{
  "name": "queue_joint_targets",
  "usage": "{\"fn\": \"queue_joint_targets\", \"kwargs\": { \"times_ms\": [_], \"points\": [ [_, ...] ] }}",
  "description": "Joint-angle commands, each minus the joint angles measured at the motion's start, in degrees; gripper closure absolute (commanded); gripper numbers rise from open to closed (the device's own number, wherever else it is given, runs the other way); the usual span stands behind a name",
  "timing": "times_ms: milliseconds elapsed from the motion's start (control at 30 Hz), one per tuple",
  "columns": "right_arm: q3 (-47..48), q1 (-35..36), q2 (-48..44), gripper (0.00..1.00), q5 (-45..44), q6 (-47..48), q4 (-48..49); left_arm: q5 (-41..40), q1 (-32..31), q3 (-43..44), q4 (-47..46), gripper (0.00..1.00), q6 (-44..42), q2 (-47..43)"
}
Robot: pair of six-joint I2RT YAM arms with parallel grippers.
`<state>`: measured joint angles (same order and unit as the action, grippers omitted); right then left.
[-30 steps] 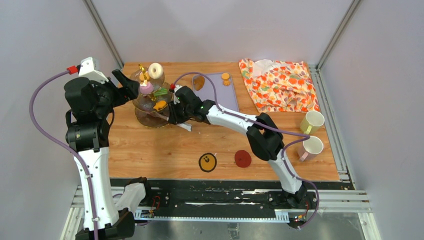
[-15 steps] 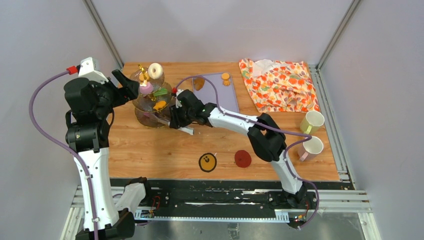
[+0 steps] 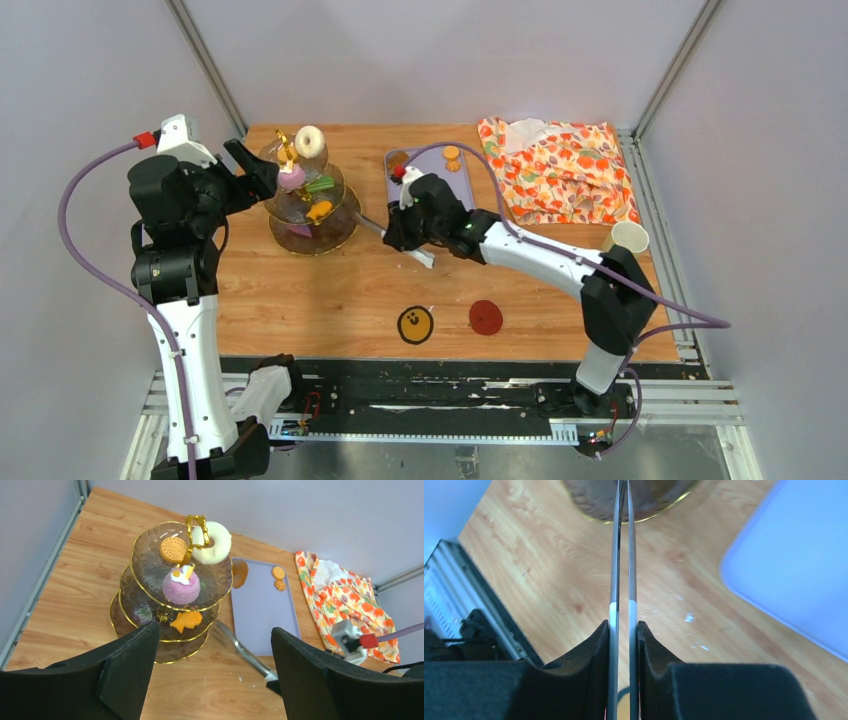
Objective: Serve the afternoon tea
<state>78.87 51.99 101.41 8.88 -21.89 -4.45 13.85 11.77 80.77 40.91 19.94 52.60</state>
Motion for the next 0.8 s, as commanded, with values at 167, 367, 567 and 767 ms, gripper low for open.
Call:
{"fn": "queue_joint_targets", "kwargs": {
  "times_ms": [167,367,567,767],
  "points": [
    [-5.1,-11.3,-6.2,0.99,-8.0,4.7,-1.0,0.3,-0.3,0.0,-0.3,0.14,-0.3,-0.4],
    [-2.7,-15.1,-3.6,0.99,-15.1,8.9,-7.6,0.1,-0.3,-0.2,-0.3,0.14,-0.4,-0.6],
    [-0.9,-17.0,0.4,0.83,-20.6,12.3,-10.7,0.2,-0.3,-0.3,-0.4,0.14,-0.3,-0.3],
    [1.3,-18.0,4.0,0.73,-22.0,13.3,-11.1,0.1,-0.3,0.0,-0.3,0.14,-0.4,-0.4]
  ]
}}
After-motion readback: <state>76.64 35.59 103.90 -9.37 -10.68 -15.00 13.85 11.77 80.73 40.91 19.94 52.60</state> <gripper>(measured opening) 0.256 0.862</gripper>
